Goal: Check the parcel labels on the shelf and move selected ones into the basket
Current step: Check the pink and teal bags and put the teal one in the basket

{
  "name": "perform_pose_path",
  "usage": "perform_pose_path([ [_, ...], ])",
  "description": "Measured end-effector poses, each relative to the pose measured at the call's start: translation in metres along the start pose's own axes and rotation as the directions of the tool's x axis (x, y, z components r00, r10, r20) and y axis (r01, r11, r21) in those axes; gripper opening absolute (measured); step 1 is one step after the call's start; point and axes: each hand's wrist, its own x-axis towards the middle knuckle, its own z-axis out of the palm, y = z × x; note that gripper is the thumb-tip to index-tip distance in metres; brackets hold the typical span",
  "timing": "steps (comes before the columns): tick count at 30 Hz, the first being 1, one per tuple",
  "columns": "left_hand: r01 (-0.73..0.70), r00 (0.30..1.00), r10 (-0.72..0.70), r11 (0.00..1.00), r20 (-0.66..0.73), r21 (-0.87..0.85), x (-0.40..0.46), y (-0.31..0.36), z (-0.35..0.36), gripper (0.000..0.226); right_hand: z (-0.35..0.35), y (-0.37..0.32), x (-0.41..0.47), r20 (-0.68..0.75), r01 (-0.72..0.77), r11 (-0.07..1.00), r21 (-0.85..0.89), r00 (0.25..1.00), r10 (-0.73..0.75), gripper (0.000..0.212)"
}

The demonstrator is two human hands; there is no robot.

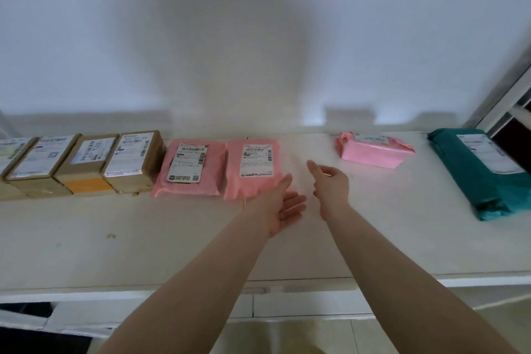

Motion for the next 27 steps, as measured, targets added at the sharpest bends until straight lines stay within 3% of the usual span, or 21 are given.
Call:
perform_pose_path([
  [4, -0.006, 0.998, 0.003, 0.999, 0.063, 0.047, 0.007, 0.004, 0.046, 0.047, -0.055, -0.018, 0.025, -0.196, 0.037, 0.998, 0.042, 0.98, -0.028, 0.049],
  [8, -0.001, 0.993, -0.009, 0.996, 0.114, 0.089, 0.018, 0.003, 0.094, 0.048, -0.108, -0.03, 0.061, -0.345, -0.059, 0.983, 0.174, 0.931, 0.117, 0.058],
  [11, -0.014, 0.996, 0.006, 0.997, 0.091, 0.082, 0.031, 0.005, 0.126, 0.06, -0.133, -0.034, 0.084, -0.385, -0.127, 0.975, 0.181, 0.903, 0.189, 0.071],
  [15, -0.064, 0.998, 0.062, 0.995, 0.026, 0.072, 0.052, 0.01, 0.166, 0.071, -0.15, -0.037, 0.108, -0.264, -0.167, 0.969, 0.18, 0.941, 0.211, 0.083],
  [20, -0.104, 0.994, 0.104, 0.995, -0.037, -0.002, 0.076, 0.016, 0.199, 0.068, -0.157, -0.03, 0.127, -0.05, -0.213, 0.96, 0.182, 0.973, 0.226, 0.072],
  [27, -0.226, 0.974, 0.221, 0.956, -0.046, -0.186, 0.093, -0.001, 0.212, 0.037, -0.156, -0.006, 0.116, 0.082, -0.122, 0.934, 0.337, 0.992, 0.101, 0.049],
])
